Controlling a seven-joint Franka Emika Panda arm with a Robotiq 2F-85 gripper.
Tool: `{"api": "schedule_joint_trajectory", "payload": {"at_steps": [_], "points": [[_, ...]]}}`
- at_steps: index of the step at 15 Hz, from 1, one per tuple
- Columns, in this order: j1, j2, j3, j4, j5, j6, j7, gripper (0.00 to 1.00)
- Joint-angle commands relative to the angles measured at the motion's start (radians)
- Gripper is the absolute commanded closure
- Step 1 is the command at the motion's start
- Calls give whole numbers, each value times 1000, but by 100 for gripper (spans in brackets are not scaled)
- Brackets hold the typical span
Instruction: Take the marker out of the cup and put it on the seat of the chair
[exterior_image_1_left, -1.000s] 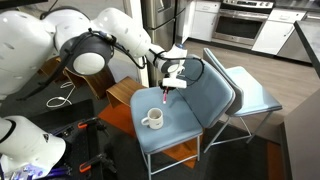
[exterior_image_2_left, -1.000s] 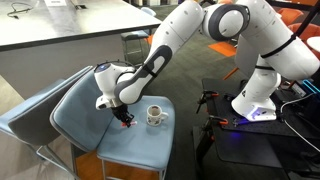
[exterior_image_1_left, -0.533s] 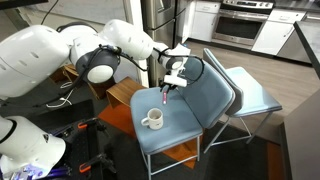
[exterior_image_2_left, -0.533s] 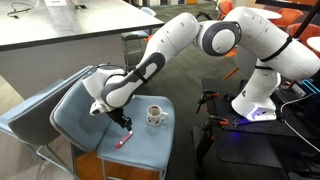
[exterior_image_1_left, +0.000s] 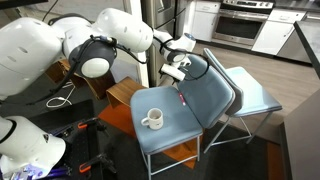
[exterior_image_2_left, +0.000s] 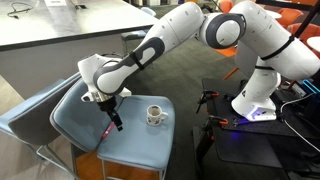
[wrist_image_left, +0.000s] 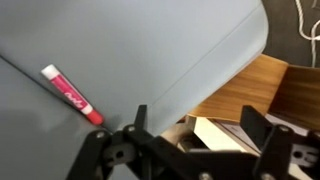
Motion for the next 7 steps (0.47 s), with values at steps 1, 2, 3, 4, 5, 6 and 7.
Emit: {"api": "schedule_joint_trajectory", "payload": {"at_steps": [1,2,3,4,5,6,7], "points": [[-26,-145,-6,-247,12,180,53,0],[-24,-171,-14,-292,13,210,53,0],[-27,-200,-16,-343,8,237,52,0],[-31,-230,-15,-397,8,264,53,0],[-37,-261,-12,-451,7,290,46,0],[-40,-295,-11,-508,4,316,43,0],[-41,-329,-10,-566,-1,346,39,0]]}}
